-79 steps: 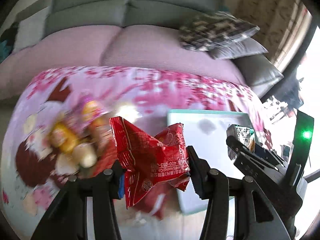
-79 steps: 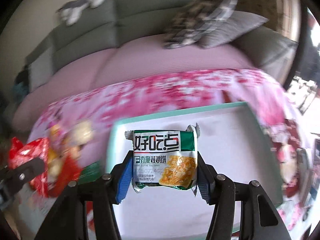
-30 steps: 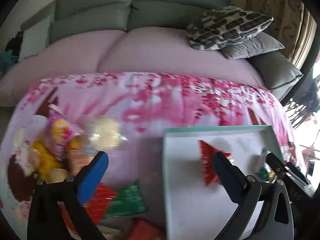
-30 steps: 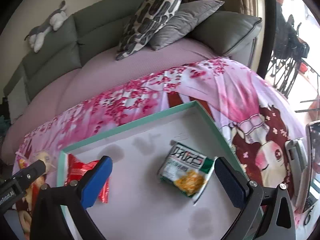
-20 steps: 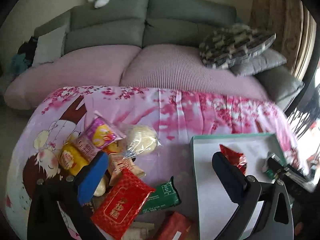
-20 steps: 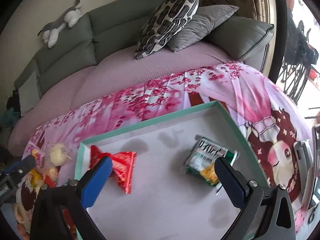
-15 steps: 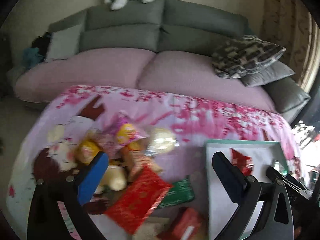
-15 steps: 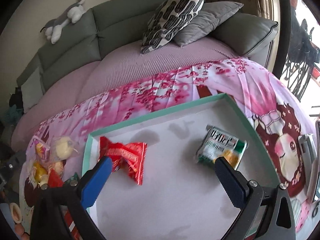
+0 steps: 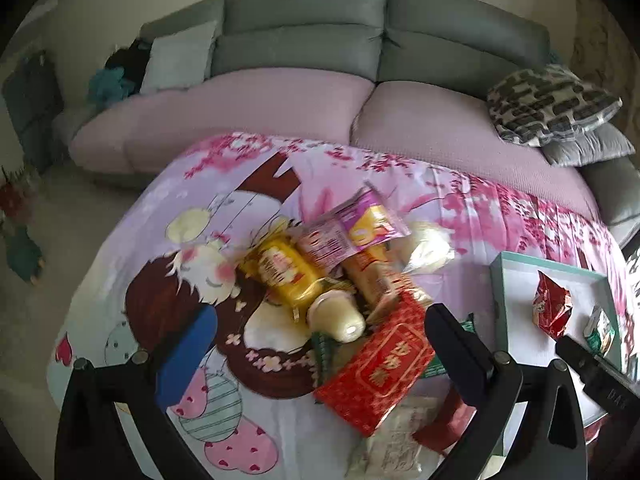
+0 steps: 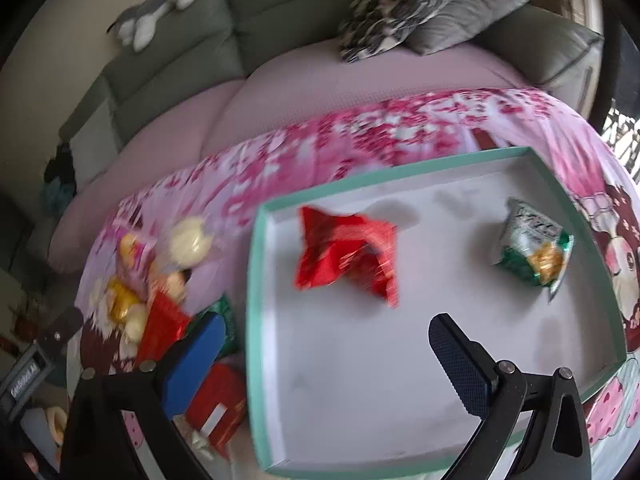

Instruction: Organize snacks

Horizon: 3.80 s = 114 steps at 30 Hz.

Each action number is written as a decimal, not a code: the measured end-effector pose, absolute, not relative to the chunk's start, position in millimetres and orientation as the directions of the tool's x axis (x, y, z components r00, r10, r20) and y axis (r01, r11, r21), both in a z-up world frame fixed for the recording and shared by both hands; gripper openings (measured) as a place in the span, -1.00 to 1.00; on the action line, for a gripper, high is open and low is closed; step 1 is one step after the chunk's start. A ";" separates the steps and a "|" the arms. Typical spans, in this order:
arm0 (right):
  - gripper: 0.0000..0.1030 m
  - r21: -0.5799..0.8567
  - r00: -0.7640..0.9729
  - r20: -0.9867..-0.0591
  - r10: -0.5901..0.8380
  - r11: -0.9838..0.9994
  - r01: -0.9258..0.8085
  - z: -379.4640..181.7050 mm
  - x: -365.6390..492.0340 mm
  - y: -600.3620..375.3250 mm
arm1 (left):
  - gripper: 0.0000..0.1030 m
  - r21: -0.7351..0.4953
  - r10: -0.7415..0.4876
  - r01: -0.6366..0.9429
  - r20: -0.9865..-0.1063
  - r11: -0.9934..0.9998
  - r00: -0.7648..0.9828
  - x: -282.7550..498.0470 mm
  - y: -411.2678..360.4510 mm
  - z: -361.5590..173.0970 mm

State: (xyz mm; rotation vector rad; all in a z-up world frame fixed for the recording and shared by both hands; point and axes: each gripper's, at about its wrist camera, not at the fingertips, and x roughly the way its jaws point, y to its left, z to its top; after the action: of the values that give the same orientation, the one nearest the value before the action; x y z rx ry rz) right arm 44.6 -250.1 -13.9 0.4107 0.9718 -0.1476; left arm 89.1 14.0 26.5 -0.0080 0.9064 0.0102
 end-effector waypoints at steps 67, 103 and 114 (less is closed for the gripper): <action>0.10 0.185 0.304 -0.944 0.128 0.969 0.164 -63.6 65.8 -132.5 | 1.00 -0.162 -0.100 -0.102 -0.889 0.982 0.447 86.6 59.3 -38.8; -0.18 0.242 0.325 -0.921 0.213 0.969 0.050 -69.6 46.8 -145.3 | 0.66 -0.090 -0.164 0.225 -0.928 0.970 0.334 118.7 -31.4 -70.8; -0.18 0.243 0.317 -0.924 0.215 0.969 0.049 -70.5 51.5 -146.6 | 0.13 -0.126 -0.168 0.145 -0.929 0.981 0.329 119.5 -9.7 -69.3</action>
State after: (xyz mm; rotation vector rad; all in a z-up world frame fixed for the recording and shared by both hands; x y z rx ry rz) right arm 51.5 -146.6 -70.5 0.2431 1.2470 0.1111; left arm 119.5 -9.7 -69.3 -0.0214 1.2189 -0.2046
